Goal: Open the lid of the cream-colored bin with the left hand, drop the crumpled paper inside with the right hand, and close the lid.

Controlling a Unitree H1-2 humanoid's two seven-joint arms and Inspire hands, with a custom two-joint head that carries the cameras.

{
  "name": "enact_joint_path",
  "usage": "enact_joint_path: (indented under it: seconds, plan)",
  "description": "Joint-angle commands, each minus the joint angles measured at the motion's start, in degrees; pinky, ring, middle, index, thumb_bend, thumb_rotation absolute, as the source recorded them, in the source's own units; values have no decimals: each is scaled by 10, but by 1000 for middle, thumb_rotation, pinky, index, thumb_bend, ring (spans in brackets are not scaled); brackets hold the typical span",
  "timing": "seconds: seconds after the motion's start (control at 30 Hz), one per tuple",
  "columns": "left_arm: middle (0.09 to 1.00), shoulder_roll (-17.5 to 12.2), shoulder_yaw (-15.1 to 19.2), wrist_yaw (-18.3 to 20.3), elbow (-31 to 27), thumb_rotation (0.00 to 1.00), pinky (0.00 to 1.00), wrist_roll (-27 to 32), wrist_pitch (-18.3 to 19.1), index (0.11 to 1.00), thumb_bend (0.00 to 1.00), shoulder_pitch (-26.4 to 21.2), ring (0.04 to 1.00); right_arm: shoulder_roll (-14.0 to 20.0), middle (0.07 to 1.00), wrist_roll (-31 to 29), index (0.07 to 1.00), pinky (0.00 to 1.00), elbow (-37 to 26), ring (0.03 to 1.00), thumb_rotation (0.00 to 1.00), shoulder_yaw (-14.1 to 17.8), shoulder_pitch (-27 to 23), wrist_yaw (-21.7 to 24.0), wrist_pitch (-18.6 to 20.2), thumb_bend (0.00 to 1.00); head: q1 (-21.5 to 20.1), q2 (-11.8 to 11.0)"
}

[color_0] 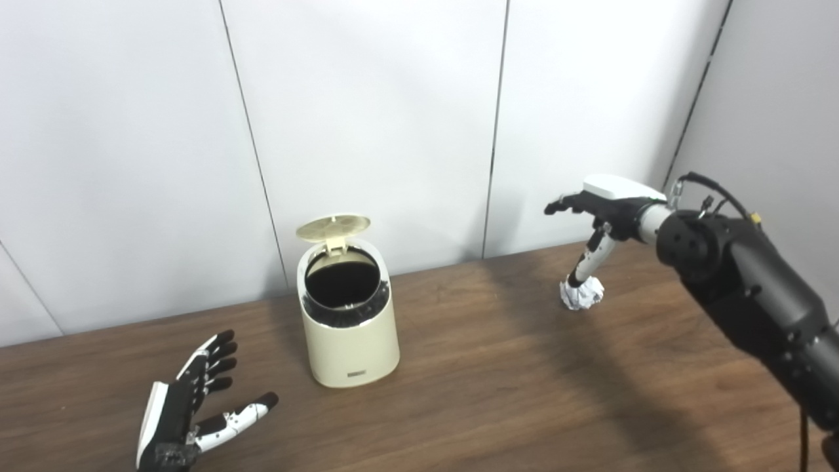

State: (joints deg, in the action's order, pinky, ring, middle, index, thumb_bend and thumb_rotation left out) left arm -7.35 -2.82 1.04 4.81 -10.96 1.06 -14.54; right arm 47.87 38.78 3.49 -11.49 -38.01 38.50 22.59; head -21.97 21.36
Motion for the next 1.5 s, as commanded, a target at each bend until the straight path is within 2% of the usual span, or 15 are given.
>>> enact_joint_path:
  seconds: [0.0, 0.1, 0.2, 0.33, 0.5, 0.6, 0.73, 0.83, 0.93, 0.97, 1.07, 1.3, 1.47]
  plan:
    - [864, -6, 4, 0, -18, 33, 799, 3, -10, 914, 689, -18, 837, 21, 940, 15, 866, 690, 2, 900, 188, -4, -38, 9, 12, 830, 0, 0]
    - [863, -7, 3, 0, -15, 21, 785, 3, -12, 912, 683, -19, 834, 19, 937, 31, 873, 621, 29, 846, 172, -21, -50, 13, 19, 837, 0, 1]
    - [860, -5, 4, 0, -14, 12, 779, 7, -14, 911, 687, -18, 831, 17, 936, 37, 873, 694, 55, 879, 167, -33, -61, 16, 21, 851, 0, 1]
    - [861, -6, 4, 0, -15, 21, 770, 7, -13, 909, 690, -18, 830, 13, 948, 39, 874, 671, 73, 867, 176, -43, -70, 26, 26, 869, -1, 3]
    - [858, -7, 4, 1, -17, 34, 768, 6, -9, 907, 694, -18, 828, 10, 956, 32, 893, 786, 100, 922, 172, -56, -74, 26, 9, 865, 1, 5]
    - [856, -8, 3, 1, -18, 31, 762, 6, -9, 907, 693, -18, 826, 2, 941, 30, 887, 781, 116, 911, 159, -57, -73, 12, 5, 869, 2, 5]
    - [854, -7, 4, 0, -20, 19, 755, 6, -8, 905, 691, -17, 821, -13, 866, 26, 864, 657, 148, 825, 111, -50, -68, -30, -8, 847, 2, 5]
    - [855, -7, 4, 1, -26, 22, 764, 6, -3, 906, 689, -15, 820, -20, 903, 19, 853, 718, 166, 861, 103, -47, -64, -53, -23, 847, 6, 8]
    - [858, -7, 4, 2, -28, 24, 760, 7, -2, 910, 684, -14, 820, -24, 877, 17, 854, 681, 178, 820, 115, -52, -60, -63, -29, 830, 7, 10]
    - [858, -6, 4, 2, -29, 24, 747, 8, -2, 909, 685, -14, 820, -26, 898, 17, 855, 725, 181, 851, 110, -53, -60, -64, -26, 820, 7, 10]
    - [858, -7, 4, 3, -31, 14, 735, 10, -2, 910, 682, -13, 817, -35, 912, 16, 850, 766, 192, 881, 93, -53, -57, -73, -23, 821, 9, 12]
    - [855, -8, 2, 2, -32, 31, 805, 3, 2, 909, 682, -12, 829, -47, 904, 18, 857, 736, 212, 857, 81, -57, -49, -92, -30, 816, 11, 16]
    - [851, -8, 2, 2, -35, 40, 766, 3, 2, 903, 687, -11, 821, -51, 923, 23, 887, 746, 225, 869, 94, -67, -46, -98, -32, 804, 11, 18]
